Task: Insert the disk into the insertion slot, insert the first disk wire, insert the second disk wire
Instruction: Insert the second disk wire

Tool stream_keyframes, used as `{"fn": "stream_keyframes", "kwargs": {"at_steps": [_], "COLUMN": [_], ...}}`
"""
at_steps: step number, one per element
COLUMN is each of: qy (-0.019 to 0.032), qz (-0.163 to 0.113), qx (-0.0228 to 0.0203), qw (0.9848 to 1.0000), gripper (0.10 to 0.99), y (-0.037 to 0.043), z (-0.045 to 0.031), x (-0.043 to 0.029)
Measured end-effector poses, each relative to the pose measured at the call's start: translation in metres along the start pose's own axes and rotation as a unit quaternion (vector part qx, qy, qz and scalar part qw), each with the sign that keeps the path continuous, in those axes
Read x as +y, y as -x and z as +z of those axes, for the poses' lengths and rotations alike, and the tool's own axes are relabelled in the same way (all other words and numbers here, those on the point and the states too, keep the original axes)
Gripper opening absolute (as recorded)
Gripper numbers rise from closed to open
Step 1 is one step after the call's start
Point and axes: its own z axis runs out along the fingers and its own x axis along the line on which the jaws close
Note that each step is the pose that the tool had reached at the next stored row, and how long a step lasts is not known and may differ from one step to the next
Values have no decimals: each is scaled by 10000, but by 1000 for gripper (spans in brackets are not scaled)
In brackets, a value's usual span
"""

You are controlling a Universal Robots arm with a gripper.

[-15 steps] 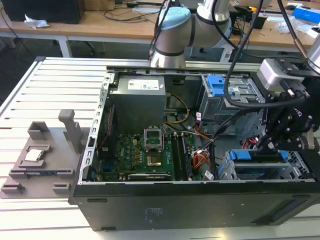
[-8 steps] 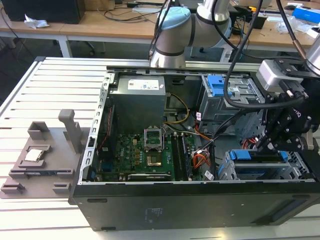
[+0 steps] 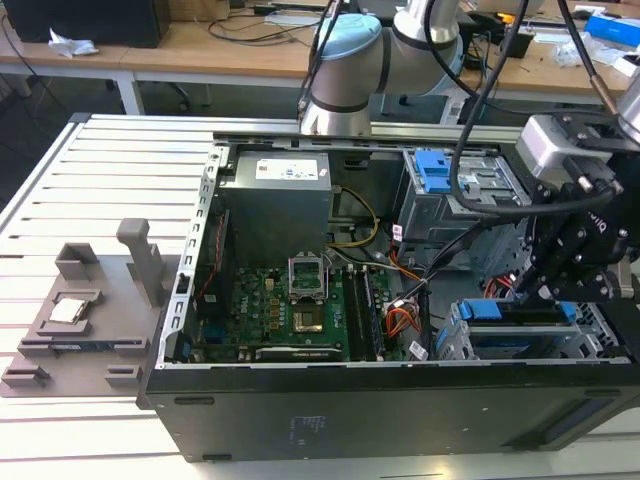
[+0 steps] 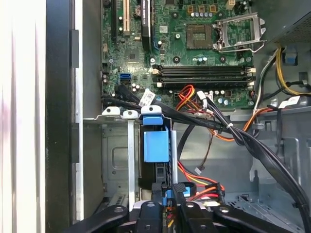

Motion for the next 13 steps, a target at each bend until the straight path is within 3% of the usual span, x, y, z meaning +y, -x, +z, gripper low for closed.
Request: {"fn": "stream_keyframes", "kwargs": {"at_steps": [4,6,7,13], "qy": [-1,-2,-1,3], "qz": [0,0,-1,0], "qx": [2,-1,-17,-11], "qw": [10000,10000,10000,10000], "gripper": [224,212,106,106], "y": [6,8,9,6], "z": [-34,-29,-14,85], "x": [31,86,95,74]}}
